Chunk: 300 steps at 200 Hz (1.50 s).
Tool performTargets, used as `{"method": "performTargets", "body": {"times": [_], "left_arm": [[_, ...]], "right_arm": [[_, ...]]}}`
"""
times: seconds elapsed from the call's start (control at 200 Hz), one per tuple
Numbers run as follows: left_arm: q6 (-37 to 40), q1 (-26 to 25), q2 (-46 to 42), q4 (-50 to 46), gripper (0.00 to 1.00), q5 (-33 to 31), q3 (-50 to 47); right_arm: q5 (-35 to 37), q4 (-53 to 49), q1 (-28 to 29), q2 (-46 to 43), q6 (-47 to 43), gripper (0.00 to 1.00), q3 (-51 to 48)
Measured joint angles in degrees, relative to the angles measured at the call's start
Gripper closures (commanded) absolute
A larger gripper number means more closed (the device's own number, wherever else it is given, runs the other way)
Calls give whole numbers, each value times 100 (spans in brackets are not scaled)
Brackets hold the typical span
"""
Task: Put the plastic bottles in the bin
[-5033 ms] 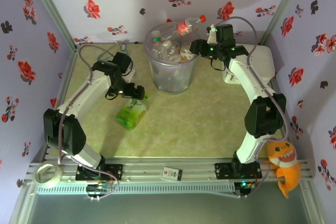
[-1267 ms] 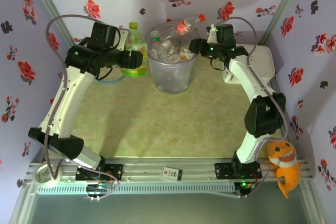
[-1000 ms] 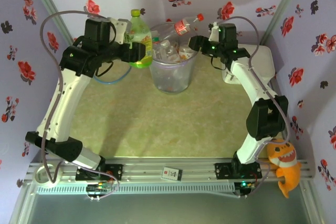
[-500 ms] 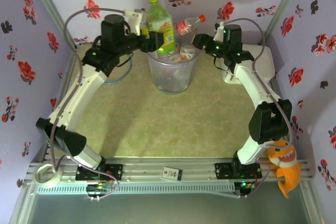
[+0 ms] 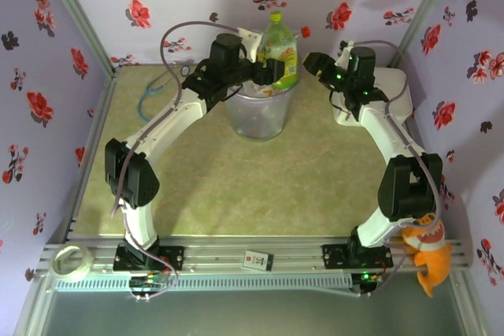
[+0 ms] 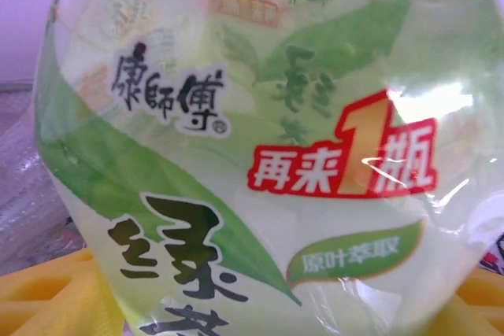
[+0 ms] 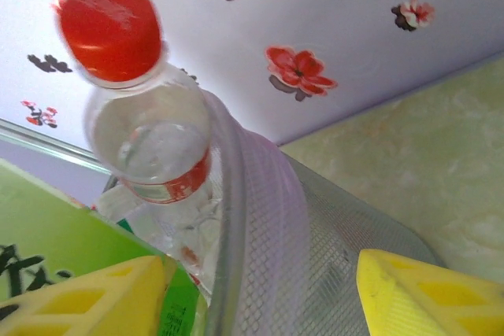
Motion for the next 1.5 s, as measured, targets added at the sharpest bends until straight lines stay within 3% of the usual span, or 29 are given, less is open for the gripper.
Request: {"method": "performTargets", "body": {"times": [0.365, 0.53, 0.64, 0.895, 1.245, 1.5], "left_arm": [[452, -127, 481, -601, 23, -503, 769], [592, -133, 511, -691, 15, -619, 785], [664, -133, 514, -807, 0, -684, 785], [704, -133, 498, -752, 0, -726, 675], [697, -133, -568, 136, 0, -726, -640], [492, -31, -1252, 531, 0, -721, -1121]], "right_arm": [[-236, 275, 2, 0, 205, 37, -4], [-315, 275, 2, 0, 205, 37, -4], [-356, 275, 2, 0, 203, 36, -4], [-411, 271, 2, 0, 186, 36, -2], [-439, 118, 46, -151, -13, 38, 160], [-258, -85, 343, -330, -275, 47, 507]]}}
